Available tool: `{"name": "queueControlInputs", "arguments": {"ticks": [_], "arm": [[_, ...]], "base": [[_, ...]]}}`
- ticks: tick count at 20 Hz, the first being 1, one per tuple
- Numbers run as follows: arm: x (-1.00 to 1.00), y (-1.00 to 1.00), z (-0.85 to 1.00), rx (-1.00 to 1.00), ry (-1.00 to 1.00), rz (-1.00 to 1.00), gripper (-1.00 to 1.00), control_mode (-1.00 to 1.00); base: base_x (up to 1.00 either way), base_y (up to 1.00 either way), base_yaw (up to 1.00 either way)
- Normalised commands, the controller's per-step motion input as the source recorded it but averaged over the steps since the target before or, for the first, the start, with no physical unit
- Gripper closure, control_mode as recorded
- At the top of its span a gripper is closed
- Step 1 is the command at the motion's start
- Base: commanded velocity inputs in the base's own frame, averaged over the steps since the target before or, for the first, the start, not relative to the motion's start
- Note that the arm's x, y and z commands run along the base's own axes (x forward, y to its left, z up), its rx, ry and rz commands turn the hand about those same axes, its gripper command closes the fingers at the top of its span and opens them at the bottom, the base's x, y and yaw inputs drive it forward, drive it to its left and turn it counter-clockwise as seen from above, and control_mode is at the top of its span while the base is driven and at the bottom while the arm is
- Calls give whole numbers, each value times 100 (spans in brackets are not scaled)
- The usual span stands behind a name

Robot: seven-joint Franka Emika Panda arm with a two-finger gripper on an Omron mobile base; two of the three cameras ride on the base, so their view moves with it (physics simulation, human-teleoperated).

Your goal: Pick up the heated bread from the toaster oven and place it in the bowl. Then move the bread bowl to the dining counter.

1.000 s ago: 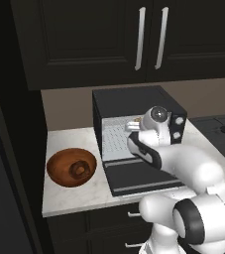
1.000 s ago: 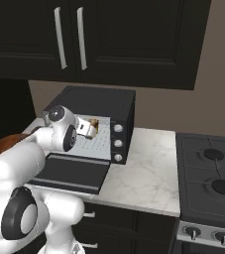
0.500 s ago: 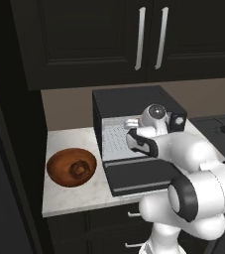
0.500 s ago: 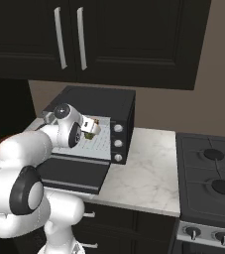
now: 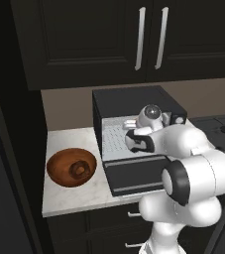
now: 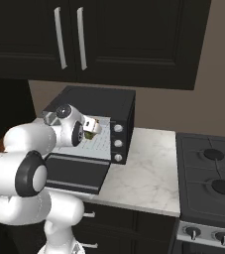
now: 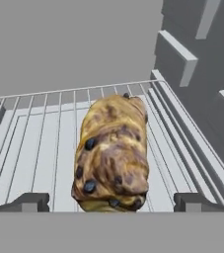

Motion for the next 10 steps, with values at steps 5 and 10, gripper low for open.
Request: {"name": "queueControlInputs", "arguments": {"ticks": [5, 10], "arm": [[19, 0, -20, -4, 0, 0, -100, -100], [19, 0, -10, -1, 0, 0, -100, -100]], "base": [[0, 0, 0], [0, 0, 0]]}}
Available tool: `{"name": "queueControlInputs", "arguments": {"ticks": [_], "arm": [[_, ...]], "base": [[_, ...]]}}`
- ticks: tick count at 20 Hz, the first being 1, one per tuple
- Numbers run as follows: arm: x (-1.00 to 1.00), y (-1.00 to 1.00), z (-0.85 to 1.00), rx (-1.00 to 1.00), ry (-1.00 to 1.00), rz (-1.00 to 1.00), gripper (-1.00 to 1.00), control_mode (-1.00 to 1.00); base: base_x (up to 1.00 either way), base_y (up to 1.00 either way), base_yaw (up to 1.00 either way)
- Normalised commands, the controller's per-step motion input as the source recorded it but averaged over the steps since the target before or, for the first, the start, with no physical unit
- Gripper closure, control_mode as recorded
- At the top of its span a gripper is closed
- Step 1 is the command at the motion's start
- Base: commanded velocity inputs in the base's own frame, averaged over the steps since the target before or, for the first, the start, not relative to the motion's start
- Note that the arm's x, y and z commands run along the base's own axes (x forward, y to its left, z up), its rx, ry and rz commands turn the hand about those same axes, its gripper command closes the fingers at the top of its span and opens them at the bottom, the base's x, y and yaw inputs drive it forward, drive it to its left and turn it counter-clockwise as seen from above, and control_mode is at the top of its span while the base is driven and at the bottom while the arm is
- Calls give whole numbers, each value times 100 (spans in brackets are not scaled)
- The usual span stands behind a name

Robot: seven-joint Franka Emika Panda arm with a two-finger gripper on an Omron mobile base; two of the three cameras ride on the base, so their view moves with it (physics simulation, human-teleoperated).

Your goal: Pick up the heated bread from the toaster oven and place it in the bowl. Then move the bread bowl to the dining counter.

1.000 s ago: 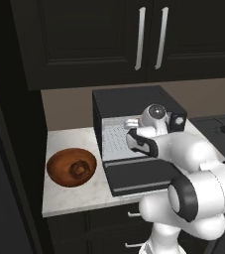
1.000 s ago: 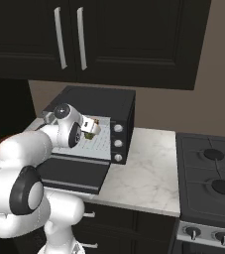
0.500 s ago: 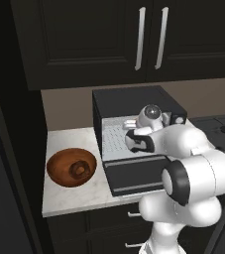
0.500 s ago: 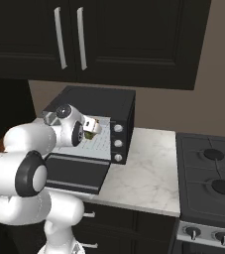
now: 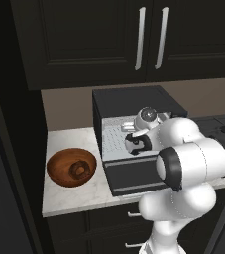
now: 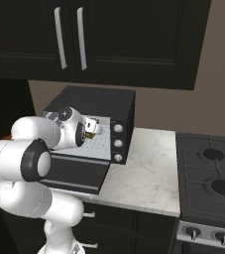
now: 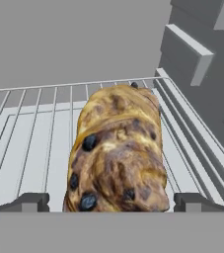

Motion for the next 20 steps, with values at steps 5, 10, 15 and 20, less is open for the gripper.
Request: {"name": "queueControlInputs", "arguments": {"ticks": [5, 10, 15, 20], "arm": [[4, 0, 0, 0, 0, 0, 100, -100], [0, 0, 0, 0, 0, 0, 100, -100], [-29, 1, 1, 0, 0, 0, 100, -100], [-97, 14, 32, 1, 0, 3, 100, -100]], "base": [[0, 0, 0], [0, 0, 0], [0, 0, 0], [0, 0, 0]]}}
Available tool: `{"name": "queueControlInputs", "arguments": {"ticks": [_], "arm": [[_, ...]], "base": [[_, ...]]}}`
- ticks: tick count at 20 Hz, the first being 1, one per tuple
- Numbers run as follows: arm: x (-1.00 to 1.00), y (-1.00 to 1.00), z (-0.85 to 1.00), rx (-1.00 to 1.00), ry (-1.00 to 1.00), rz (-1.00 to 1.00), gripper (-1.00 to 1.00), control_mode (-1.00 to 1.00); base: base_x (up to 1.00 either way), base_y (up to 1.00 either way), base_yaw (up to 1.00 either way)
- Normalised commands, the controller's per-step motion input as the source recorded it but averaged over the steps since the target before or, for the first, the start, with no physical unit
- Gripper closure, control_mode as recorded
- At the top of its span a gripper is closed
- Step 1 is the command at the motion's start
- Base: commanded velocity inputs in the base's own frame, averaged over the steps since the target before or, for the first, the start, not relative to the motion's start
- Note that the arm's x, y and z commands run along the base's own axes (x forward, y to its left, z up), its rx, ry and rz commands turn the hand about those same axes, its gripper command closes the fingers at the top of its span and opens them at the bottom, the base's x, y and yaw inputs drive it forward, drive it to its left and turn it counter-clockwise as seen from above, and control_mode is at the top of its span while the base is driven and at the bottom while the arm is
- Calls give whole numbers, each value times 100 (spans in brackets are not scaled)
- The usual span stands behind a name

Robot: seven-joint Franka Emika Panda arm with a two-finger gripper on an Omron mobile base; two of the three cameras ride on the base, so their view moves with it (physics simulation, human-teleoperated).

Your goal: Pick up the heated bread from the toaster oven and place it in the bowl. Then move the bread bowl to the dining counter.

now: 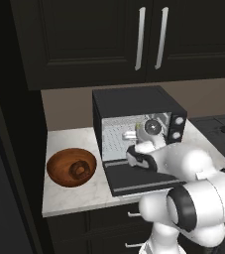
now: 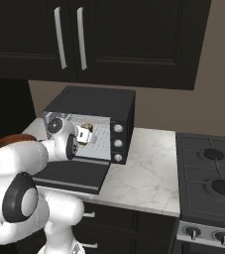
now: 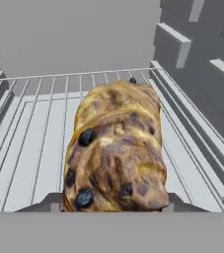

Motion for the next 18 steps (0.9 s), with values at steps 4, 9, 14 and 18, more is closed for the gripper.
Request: {"name": "queueControlInputs", "arguments": {"ticks": [4, 9, 14, 18], "arm": [[-99, 60, 68, 0, 0, 19, 100, -100], [-89, 94, 82, 0, 8, 25, 100, -100], [-83, 100, 71, -6, 16, 25, 100, -100], [-36, 100, 3, -12, 12, 22, 100, -100]], "base": [[0, 0, 0], [0, 0, 0], [0, 0, 0], [0, 0, 0]]}}
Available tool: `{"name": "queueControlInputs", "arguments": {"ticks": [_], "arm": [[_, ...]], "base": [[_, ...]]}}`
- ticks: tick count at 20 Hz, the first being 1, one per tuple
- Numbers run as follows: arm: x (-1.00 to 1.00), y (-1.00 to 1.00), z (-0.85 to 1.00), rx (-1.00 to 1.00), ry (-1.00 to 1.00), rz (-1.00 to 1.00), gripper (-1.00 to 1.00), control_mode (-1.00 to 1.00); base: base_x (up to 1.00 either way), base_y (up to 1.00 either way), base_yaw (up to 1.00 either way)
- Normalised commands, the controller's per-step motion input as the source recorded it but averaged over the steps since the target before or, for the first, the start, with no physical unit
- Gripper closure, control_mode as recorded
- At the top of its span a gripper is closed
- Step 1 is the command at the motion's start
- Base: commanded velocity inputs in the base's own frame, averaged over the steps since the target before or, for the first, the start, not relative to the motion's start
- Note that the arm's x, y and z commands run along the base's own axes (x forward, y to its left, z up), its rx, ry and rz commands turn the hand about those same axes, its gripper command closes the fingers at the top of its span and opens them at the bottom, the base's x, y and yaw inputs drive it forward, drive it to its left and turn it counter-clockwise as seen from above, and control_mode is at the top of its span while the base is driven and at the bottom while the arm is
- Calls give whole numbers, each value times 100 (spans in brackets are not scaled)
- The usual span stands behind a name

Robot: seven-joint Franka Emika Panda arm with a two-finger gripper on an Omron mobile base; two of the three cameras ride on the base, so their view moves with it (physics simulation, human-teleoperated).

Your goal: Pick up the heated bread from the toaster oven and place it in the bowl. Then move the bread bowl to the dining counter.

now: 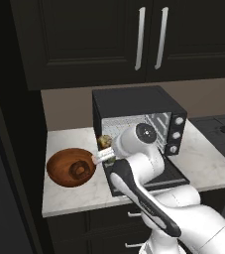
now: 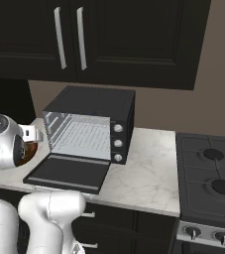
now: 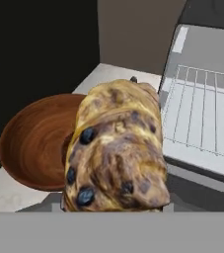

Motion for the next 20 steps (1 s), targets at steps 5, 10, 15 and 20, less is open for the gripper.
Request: {"name": "queueControlInputs", "arguments": {"ticks": [5, 10, 15, 20], "arm": [[7, 98, -17, -10, 2, 11, 100, -100], [39, 74, -19, -6, -1, 1, 100, -100], [57, 57, -31, -2, 0, 0, 100, -100], [60, 28, -50, -3, 13, 0, -100, -100]], "base": [[0, 0, 0], [0, 0, 0], [0, 0, 0], [0, 0, 0]]}}
